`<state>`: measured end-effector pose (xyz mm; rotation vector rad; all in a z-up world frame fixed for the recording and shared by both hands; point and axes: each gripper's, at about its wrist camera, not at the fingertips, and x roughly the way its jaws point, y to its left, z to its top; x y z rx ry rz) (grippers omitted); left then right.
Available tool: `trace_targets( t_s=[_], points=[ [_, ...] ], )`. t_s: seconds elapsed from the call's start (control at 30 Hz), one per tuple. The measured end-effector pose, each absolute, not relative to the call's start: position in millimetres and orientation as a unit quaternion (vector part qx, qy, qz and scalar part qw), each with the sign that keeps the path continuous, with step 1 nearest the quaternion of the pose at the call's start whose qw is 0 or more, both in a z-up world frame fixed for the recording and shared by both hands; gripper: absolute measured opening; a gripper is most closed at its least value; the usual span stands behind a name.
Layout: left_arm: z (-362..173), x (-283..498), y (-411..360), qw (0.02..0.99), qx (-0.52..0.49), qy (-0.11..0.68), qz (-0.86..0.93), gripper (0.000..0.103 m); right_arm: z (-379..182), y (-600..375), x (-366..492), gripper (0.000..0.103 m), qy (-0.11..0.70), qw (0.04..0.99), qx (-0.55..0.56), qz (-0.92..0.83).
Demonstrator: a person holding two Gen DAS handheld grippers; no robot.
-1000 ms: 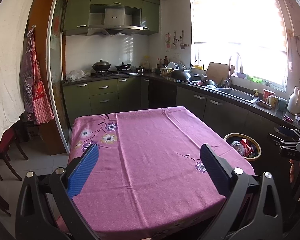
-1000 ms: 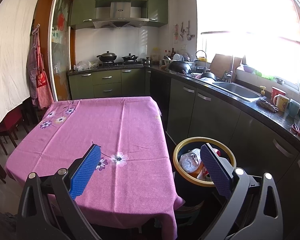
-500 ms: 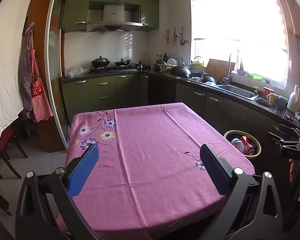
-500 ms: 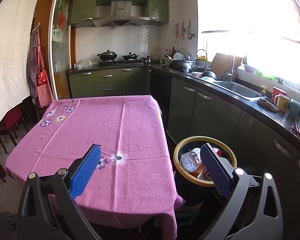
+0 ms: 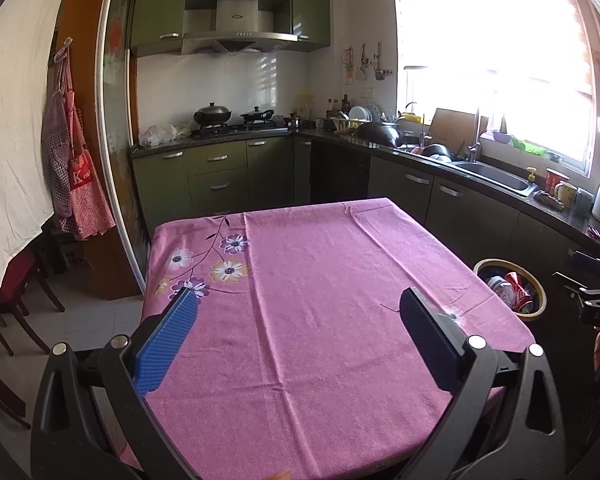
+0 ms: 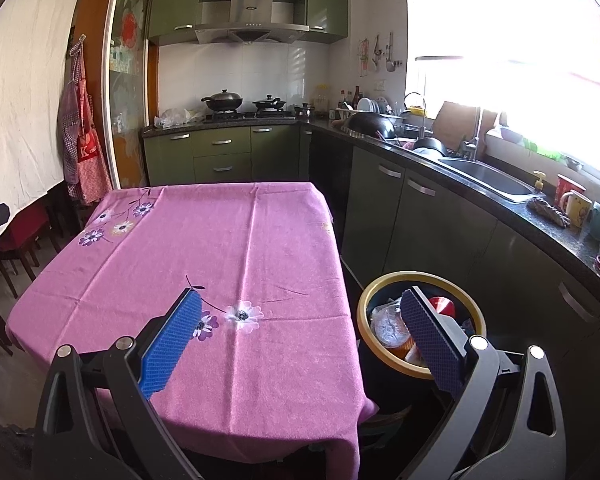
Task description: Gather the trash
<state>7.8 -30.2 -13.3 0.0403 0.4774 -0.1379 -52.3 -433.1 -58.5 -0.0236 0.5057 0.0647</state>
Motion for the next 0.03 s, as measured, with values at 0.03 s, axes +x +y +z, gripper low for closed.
trace_targets(
  t_s=[0.03],
  points=[
    [-18.4,23.5,-26.1,0.967,0.016,0.245,-0.062,0.096,-59.9,-430.7,-38.9,0.098,0.258,0.965,-0.013,0.041]
  ],
)
